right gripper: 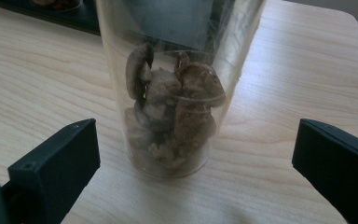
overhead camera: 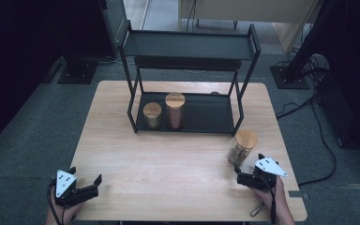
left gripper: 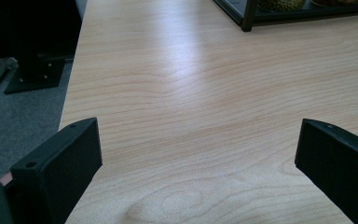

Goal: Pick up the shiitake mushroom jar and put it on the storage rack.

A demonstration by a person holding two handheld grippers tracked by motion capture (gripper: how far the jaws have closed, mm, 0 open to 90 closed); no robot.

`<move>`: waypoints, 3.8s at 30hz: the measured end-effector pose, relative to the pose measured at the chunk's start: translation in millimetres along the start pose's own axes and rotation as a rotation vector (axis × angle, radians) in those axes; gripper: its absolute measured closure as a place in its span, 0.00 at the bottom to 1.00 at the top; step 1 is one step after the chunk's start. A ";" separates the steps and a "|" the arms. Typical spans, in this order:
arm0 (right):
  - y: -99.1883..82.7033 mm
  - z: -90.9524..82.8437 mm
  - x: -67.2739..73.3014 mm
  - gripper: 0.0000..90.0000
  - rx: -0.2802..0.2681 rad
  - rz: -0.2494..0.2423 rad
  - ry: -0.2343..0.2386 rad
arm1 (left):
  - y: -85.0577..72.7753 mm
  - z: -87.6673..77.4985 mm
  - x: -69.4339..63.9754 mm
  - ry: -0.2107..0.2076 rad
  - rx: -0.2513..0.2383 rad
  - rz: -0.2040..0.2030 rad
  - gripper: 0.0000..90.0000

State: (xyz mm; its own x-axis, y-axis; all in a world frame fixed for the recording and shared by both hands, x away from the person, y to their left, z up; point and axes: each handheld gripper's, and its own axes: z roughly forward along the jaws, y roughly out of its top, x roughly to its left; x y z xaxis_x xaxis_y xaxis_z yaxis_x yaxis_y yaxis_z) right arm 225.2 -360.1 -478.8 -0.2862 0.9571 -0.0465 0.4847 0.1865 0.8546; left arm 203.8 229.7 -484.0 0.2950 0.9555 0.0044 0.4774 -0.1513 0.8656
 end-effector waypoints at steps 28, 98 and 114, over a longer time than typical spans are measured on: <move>15.8 18.8 11.2 0.10 -0.022 0.026 0.009 | 0.1 0.0 -0.4 -0.002 0.002 0.003 0.01; 67.6 69.6 69.6 0.28 -0.042 0.027 0.033 | 0.0 -0.3 -0.2 -0.010 0.000 0.006 0.01; 93.9 90.3 78.6 0.28 -0.047 0.017 0.040 | -0.1 -0.5 0.1 -0.011 -0.002 0.002 0.01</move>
State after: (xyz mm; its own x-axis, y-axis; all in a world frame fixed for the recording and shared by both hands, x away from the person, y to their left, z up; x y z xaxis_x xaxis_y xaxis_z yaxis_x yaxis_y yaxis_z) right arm 322.8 -247.3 -448.9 -0.3113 0.9502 -0.0125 0.4505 0.1592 0.8785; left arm 203.4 230.0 -483.8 0.3050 0.9523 0.0002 0.4749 -0.1523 0.8668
